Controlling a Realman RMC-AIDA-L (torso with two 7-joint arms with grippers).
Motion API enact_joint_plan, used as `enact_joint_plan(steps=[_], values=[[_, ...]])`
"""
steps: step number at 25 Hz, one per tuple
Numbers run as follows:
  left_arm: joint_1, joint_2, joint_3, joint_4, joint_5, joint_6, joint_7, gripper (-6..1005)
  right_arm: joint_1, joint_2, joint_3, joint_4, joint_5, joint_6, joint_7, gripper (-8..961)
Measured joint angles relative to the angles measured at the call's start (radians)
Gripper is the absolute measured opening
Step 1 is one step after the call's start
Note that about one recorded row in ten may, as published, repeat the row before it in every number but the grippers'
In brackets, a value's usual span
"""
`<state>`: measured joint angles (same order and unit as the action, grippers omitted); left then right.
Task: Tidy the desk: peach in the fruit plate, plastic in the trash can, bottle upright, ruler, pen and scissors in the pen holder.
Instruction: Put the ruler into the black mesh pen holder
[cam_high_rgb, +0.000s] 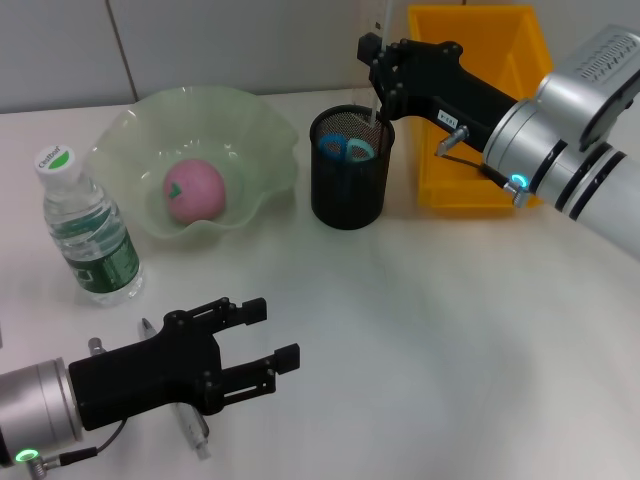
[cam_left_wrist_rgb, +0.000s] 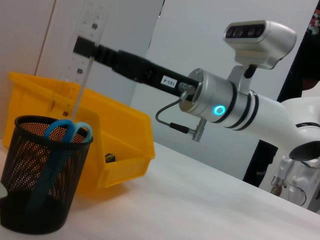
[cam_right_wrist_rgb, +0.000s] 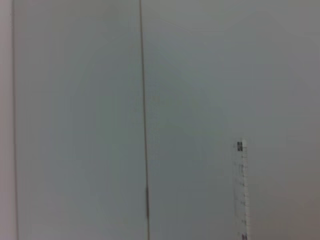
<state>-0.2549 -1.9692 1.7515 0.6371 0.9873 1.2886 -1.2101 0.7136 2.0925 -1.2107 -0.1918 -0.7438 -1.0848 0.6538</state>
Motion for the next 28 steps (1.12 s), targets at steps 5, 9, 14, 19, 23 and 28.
enact_joint_plan(steps=[5, 9, 14, 19, 23, 28], values=[[0.015, -0.002, -0.027, 0.023, 0.031, 0.003, -0.019, 757, 0.009, 0.0, -0.001, 0.0, -0.002, 0.042, 0.002, 104], [0.016, -0.003, -0.028, 0.025, 0.033, 0.005, -0.025, 757, 0.024, 0.0, -0.031, -0.002, -0.003, 0.084, 0.017, 111], [0.015, -0.002, -0.03, 0.034, 0.034, 0.001, -0.035, 756, 0.035, 0.0, -0.053, -0.003, -0.003, 0.12, 0.029, 119], [0.013, -0.002, -0.037, 0.035, 0.036, -0.002, -0.036, 757, 0.038, 0.0, -0.064, -0.005, -0.004, 0.147, 0.039, 128], [0.012, -0.003, -0.045, 0.036, 0.042, -0.002, -0.04, 756, 0.04, 0.0, -0.07, -0.006, -0.005, 0.157, 0.039, 134], [0.012, -0.002, -0.056, 0.047, 0.047, 0.004, -0.047, 756, 0.04, 0.0, -0.076, -0.006, -0.004, 0.161, 0.04, 143]])
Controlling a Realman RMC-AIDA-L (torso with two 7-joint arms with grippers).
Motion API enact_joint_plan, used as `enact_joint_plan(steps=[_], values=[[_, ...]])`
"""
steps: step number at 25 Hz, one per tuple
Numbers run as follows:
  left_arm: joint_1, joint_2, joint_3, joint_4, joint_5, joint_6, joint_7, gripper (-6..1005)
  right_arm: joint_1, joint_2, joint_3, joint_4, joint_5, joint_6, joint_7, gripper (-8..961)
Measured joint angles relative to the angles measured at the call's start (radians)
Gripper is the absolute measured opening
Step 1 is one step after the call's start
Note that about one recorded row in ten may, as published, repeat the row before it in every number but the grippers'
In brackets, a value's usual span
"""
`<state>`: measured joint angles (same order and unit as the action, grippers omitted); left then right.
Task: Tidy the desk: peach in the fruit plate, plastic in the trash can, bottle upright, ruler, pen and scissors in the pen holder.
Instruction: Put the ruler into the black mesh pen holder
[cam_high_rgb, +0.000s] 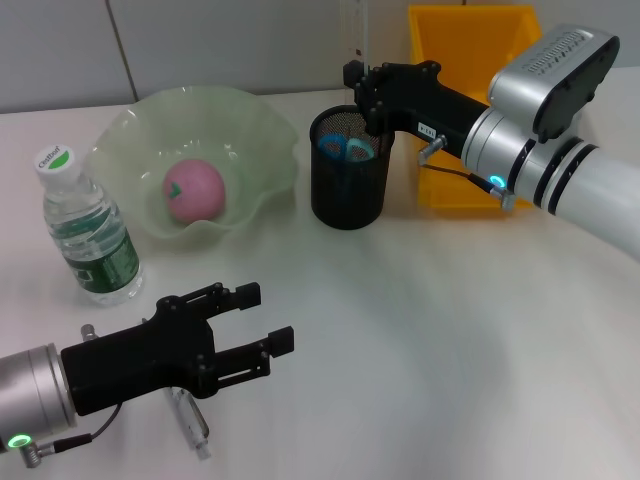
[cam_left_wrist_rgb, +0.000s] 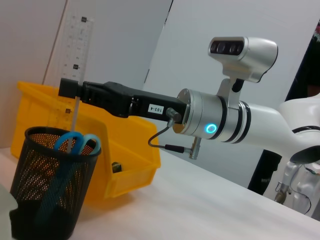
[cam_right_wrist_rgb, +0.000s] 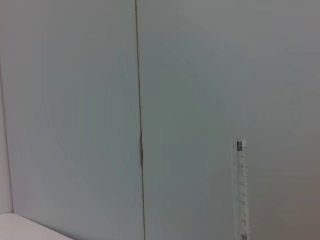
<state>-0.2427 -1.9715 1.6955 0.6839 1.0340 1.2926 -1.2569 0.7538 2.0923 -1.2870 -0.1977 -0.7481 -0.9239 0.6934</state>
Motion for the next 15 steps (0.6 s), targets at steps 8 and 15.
enact_joint_plan(steps=[8, 15], values=[[0.002, 0.003, -0.001, 0.012, 0.0, 0.0, -0.002, 757, -0.006, 0.0, 0.0, 0.0, 0.004, -0.004, 0.007, 157], [0.002, 0.008, -0.001, 0.018, 0.0, -0.003, -0.009, 757, -0.011, 0.0, 0.01, -0.003, 0.006, 0.0, 0.024, 218]])
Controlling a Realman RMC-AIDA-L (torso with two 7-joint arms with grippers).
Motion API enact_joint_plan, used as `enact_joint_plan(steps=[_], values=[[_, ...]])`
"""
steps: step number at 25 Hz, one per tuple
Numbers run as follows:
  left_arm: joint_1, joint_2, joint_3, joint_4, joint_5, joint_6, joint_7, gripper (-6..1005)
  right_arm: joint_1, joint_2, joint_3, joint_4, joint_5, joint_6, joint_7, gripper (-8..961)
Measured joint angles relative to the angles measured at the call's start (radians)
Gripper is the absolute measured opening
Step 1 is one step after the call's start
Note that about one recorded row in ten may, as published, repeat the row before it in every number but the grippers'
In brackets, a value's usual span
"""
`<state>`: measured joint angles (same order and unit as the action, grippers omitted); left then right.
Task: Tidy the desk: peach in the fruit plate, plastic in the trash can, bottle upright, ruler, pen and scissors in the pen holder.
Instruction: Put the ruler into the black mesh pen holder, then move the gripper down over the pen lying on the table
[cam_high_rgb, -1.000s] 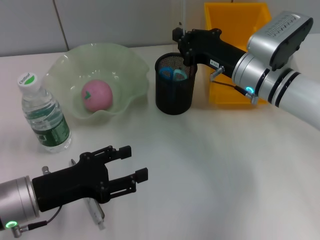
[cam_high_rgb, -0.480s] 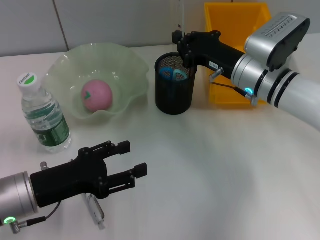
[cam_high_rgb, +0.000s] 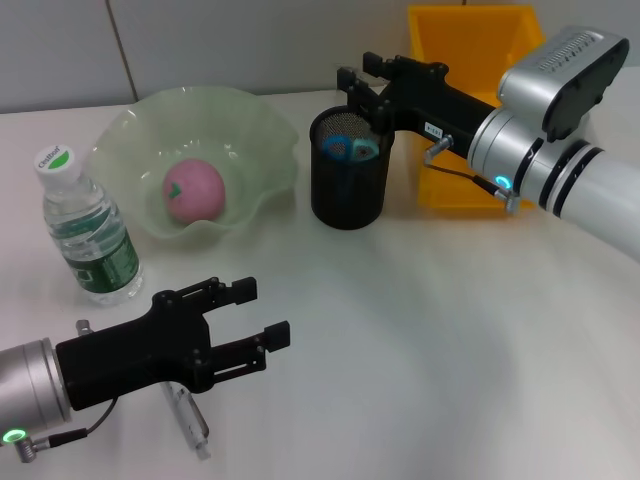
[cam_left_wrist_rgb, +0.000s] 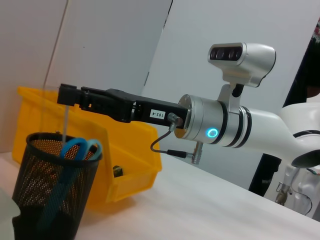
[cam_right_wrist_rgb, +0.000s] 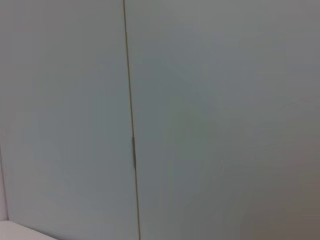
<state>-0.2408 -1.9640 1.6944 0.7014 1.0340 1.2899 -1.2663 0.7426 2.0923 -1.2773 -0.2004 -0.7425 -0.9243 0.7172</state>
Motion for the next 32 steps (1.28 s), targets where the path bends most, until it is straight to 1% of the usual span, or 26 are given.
enact_joint_plan(steps=[4, 7, 10, 11, 14, 15, 16, 17, 18, 20, 21, 22, 25, 27, 28, 30, 31, 32], values=[[0.0, 0.002, -0.007, 0.003, 0.001, -0.002, -0.001, 756, -0.005, 0.0, 0.005, 0.0, 0.002, -0.006, 0.005, 324], [0.0, -0.001, -0.033, 0.003, 0.028, 0.002, -0.004, 756, -0.005, 0.0, 0.005, -0.001, 0.003, -0.007, 0.012, 403], [0.0, -0.006, -0.057, 0.004, 0.056, 0.008, -0.011, 755, -0.006, 0.0, 0.005, -0.002, 0.003, -0.012, 0.017, 573], [0.001, -0.012, -0.08, 0.012, 0.09, 0.014, -0.022, 755, -0.009, 0.0, 0.004, -0.003, 0.003, -0.014, 0.023, 630], [0.001, -0.014, -0.084, 0.017, 0.098, 0.015, -0.025, 754, -0.014, 0.0, -0.001, -0.006, 0.003, -0.025, 0.027, 685], [0.001, -0.014, -0.086, 0.021, 0.102, 0.016, -0.027, 754, -0.021, 0.0, -0.003, -0.009, 0.003, -0.039, 0.028, 703], [0.001, -0.012, -0.087, 0.027, 0.103, 0.02, -0.027, 754, -0.041, 0.0, -0.005, -0.02, 0.003, -0.085, 0.042, 721], [0.001, -0.009, -0.088, 0.029, 0.103, 0.023, -0.027, 754, -0.041, 0.0, -0.005, -0.02, 0.003, -0.085, 0.042, 721], [-0.001, -0.005, -0.089, 0.031, 0.103, 0.028, -0.027, 754, -0.054, -0.001, -0.005, -0.029, 0.003, -0.115, 0.058, 720], [-0.009, 0.005, -0.095, 0.04, 0.112, 0.039, -0.027, 753, -0.089, -0.007, -0.007, -0.052, -0.01, -0.186, 0.111, 720], [-0.019, 0.011, -0.114, 0.053, 0.144, 0.054, -0.029, 753, -0.136, -0.014, -0.009, -0.089, -0.044, -0.27, 0.186, 720], [-0.019, 0.011, -0.114, 0.053, 0.144, 0.054, -0.029, 753, -0.136, -0.014, -0.009, -0.089, -0.044, -0.27, 0.186, 719], [-0.04, 0.012, -0.188, 0.096, 0.246, 0.1, -0.045, 752, -0.222, -0.024, -0.001, -0.192, -0.148, -0.37, 0.328, 719], [-0.054, 0.008, -0.248, 0.134, 0.324, 0.135, -0.061, 752, -0.285, -0.032, 0.006, -0.274, -0.236, -0.418, 0.435, 718], [-0.065, 0.005, -0.294, 0.171, 0.382, 0.163, -0.069, 752, -0.31, -0.039, 0.011, -0.309, -0.283, -0.435, 0.487, 718], [-0.083, 0.001, -0.356, 0.229, 0.463, 0.21, -0.077, 752, -0.344, -0.049, 0.036, -0.358, -0.387, -0.471, 0.585, 718], [-0.11, -0.001, -0.402, 0.303, 0.557, 0.264, -0.08, 752, -0.353, -0.058, 0.1, -0.376, -0.508, -0.516, 0.653, 718], [-0.11, -0.001, -0.402, 0.303, 0.557, 0.264, -0.08, 752, -0.353, -0.058, 0.1, -0.376, -0.508, -0.516, 0.653, 717]])
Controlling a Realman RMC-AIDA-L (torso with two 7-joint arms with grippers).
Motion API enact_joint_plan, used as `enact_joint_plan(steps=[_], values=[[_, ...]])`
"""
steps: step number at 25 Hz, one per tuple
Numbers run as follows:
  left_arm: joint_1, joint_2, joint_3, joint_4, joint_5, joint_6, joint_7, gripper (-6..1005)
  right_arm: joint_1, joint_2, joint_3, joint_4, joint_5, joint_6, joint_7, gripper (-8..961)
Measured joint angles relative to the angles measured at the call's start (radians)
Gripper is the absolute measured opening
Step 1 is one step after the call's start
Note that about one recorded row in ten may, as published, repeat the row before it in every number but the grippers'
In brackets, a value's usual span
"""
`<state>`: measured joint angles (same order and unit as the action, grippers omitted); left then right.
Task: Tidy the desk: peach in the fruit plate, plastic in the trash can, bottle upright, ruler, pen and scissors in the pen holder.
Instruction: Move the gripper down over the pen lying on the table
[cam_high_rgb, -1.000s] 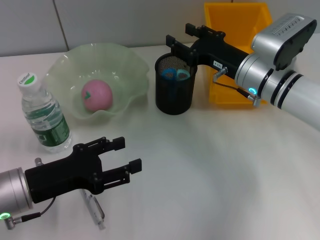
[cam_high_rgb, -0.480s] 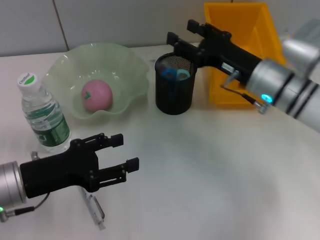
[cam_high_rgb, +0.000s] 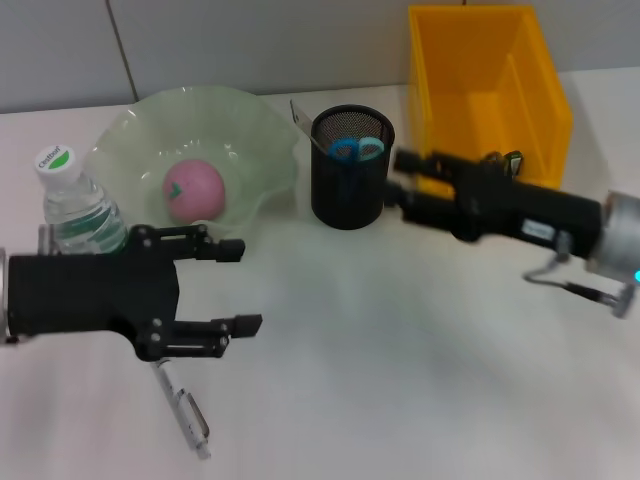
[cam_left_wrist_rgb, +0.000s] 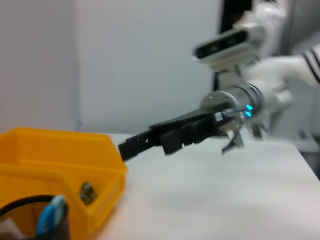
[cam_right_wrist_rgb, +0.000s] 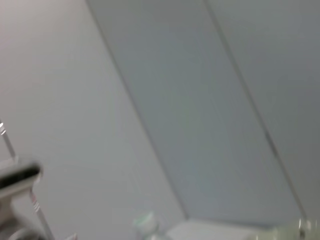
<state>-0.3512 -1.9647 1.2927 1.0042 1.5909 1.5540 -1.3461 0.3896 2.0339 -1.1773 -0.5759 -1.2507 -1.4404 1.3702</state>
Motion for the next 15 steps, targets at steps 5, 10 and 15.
enact_joint_plan(steps=[5, 10, 15], values=[[-0.099, -0.01, -0.081, 0.151, 0.199, 0.122, -0.023, 752, 0.011, -0.024, 0.208, -0.003, -0.243, -0.122, 0.104, 717], [-0.166, -0.044, -0.118, 0.278, 0.347, 0.19, -0.082, 753, 0.028, -0.042, 0.278, -0.011, -0.355, -0.21, 0.139, 716], [-0.193, -0.062, -0.083, 0.396, 0.461, 0.244, -0.074, 753, 0.059, -0.058, 0.308, -0.013, -0.46, -0.234, 0.218, 715]])
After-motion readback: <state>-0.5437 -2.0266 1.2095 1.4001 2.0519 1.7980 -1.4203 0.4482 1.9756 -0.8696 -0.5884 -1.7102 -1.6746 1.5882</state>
